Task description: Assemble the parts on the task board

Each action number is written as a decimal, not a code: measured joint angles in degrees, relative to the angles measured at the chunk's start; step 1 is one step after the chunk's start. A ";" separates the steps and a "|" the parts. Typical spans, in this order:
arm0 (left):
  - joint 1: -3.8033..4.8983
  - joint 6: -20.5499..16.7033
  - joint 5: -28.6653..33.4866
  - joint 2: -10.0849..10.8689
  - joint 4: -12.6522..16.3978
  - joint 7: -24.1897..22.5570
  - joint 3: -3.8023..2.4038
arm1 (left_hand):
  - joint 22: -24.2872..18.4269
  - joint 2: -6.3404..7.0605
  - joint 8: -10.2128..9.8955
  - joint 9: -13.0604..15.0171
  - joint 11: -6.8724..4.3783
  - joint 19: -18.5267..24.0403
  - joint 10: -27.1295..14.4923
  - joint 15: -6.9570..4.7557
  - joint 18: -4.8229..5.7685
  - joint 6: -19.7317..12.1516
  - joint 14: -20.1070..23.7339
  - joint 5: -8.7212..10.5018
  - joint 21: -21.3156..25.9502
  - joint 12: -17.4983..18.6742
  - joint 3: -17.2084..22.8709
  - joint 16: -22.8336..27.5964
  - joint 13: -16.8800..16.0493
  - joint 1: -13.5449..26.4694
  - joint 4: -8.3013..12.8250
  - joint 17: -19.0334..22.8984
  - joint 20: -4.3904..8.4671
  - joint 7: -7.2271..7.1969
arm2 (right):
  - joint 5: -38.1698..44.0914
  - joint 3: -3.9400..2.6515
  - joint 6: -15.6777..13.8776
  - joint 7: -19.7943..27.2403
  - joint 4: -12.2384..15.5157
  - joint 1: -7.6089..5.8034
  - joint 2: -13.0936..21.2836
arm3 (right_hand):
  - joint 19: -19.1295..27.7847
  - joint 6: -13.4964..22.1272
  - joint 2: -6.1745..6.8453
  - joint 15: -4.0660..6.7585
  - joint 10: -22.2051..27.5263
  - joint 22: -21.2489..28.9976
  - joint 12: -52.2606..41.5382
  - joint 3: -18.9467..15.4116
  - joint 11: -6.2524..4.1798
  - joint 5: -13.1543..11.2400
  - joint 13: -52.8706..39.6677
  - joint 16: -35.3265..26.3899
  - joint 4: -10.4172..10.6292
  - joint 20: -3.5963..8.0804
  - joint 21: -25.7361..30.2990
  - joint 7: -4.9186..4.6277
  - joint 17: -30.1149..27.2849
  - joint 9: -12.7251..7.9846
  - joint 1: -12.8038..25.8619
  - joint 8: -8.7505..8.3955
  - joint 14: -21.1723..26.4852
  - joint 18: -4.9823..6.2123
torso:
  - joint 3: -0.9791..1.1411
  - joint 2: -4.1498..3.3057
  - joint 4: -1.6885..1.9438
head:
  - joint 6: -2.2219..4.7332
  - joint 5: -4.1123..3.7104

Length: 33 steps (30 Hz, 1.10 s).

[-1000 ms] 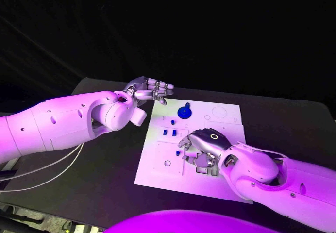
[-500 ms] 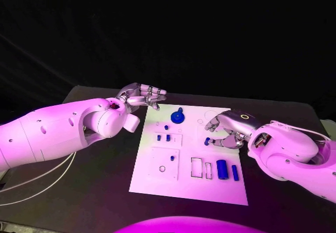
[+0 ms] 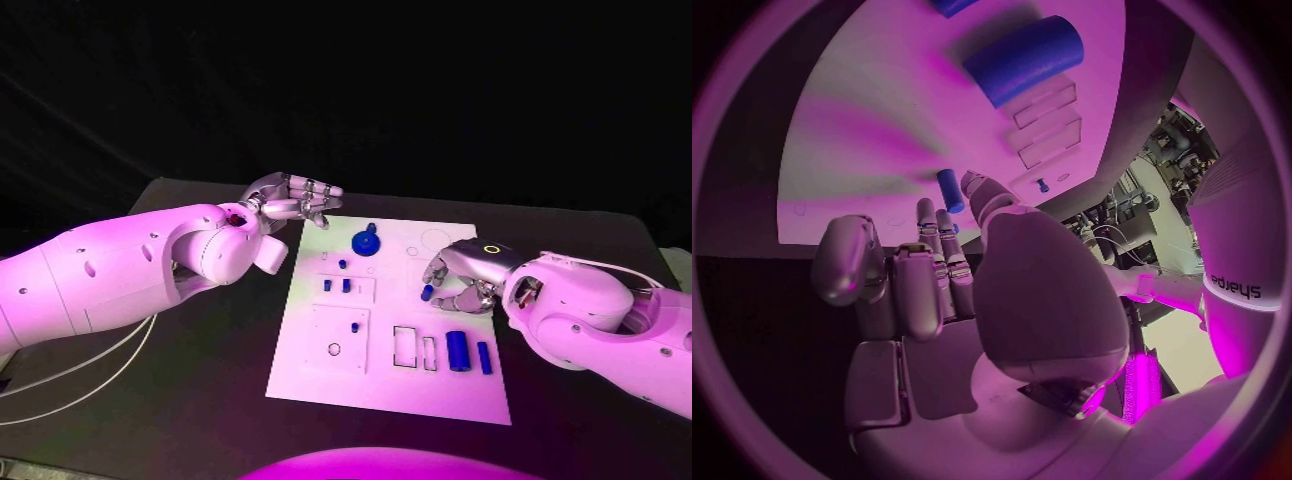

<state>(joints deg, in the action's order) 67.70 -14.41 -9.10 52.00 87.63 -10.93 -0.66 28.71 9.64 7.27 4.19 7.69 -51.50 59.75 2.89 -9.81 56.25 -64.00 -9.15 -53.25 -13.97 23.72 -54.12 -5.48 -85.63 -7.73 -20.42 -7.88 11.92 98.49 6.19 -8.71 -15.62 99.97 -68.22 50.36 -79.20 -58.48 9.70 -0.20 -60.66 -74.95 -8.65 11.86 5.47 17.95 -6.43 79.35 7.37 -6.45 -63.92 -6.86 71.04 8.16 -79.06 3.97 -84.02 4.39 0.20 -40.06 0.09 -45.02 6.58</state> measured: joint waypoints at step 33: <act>0.00 0.26 -0.01 0.02 0.06 0.16 0.00 | -0.04 0.00 0.00 0.01 0.00 0.00 0.01 0.00 0.00 -0.08 0.00 0.00 0.00 0.00 0.15 0.00 -0.02 0.00 0.15 -0.01 0.00 -0.09 | 1.65 0.15 -2.16 -0.82 -1.65 0.85 -2.37 | -2.67 -8.20 -4.26 1.35 -8.97 0.02 -2.80 8.41 -2.72 -5.93 -0.01 0.79 -2.23 1.83 -4.75 0.61 1.47 0.61 -3.31 2.91 0.09 0.00 | 0.02 0.04 -0.05 | -0.30 0.24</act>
<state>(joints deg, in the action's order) 67.70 -14.15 -9.11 52.02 87.69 -10.76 -0.66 28.67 9.64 7.27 4.20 7.69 -51.51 59.75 2.90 -9.81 56.17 -64.00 -9.15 -53.25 -13.97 23.86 -54.12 -5.50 -85.63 -7.58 -20.43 -7.88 11.83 100.14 6.34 -10.87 -16.44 98.32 -67.37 47.99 -81.88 -66.68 5.44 1.15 -69.63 -74.92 -11.45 20.27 2.75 12.02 -6.44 80.14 5.14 -4.61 -68.67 -6.25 72.50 8.76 -82.37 6.88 -83.93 4.39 0.23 -40.02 0.04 -45.32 6.82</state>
